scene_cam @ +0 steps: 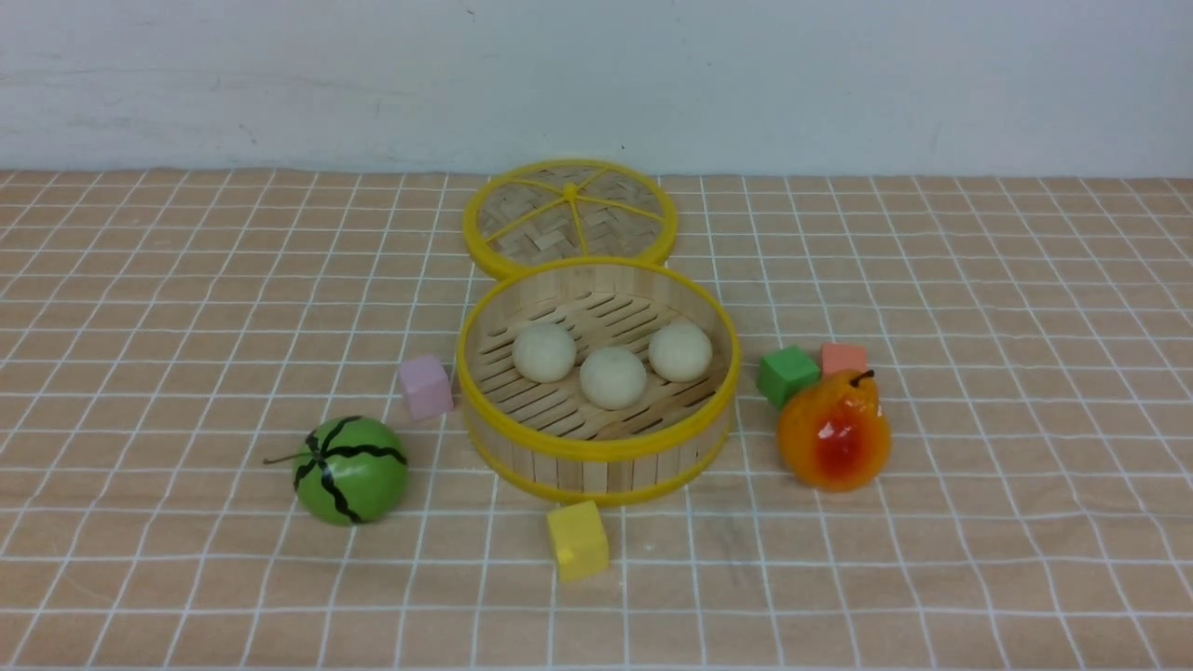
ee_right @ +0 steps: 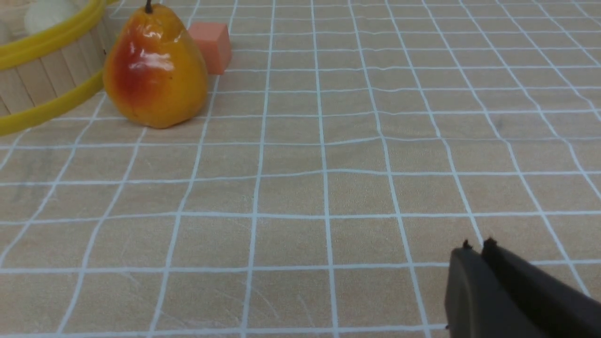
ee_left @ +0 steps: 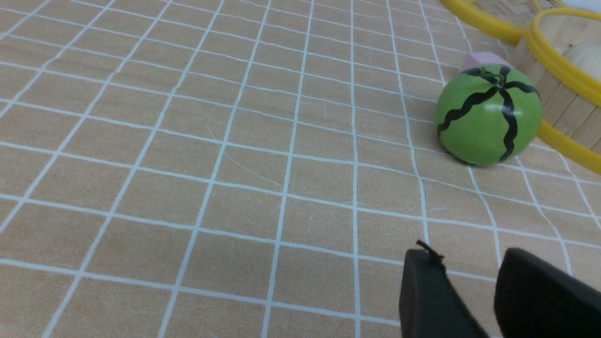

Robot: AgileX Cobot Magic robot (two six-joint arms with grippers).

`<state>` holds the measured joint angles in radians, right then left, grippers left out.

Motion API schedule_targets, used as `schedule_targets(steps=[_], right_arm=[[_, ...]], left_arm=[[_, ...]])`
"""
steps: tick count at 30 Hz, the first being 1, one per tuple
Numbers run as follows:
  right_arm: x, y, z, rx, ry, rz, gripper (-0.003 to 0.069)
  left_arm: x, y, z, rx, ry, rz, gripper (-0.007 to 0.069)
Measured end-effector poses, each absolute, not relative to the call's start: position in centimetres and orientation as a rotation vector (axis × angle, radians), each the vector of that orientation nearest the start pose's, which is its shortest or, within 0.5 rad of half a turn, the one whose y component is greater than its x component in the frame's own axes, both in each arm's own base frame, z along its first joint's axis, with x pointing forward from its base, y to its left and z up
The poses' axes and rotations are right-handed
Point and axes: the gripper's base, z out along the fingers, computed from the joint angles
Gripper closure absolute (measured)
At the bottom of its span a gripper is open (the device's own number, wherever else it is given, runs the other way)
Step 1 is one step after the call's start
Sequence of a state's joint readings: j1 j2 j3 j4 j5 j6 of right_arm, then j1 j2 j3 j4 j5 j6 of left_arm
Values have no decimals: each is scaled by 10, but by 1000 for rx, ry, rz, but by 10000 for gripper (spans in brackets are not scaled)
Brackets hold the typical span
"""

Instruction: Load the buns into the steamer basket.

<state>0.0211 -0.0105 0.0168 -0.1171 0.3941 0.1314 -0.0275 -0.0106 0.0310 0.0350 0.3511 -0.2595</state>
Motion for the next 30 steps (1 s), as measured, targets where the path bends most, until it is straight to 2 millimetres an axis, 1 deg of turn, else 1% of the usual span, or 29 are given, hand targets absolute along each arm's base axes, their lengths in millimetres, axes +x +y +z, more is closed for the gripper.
schedule_targets(steps=[18, 30], right_arm=[[52, -3, 173, 33, 1880, -12, 627], [52, -3, 173, 33, 1880, -12, 608]], left_arm=[[53, 0, 172, -193, 1848, -166, 389], [53, 0, 172, -193, 1848, -166, 387]])
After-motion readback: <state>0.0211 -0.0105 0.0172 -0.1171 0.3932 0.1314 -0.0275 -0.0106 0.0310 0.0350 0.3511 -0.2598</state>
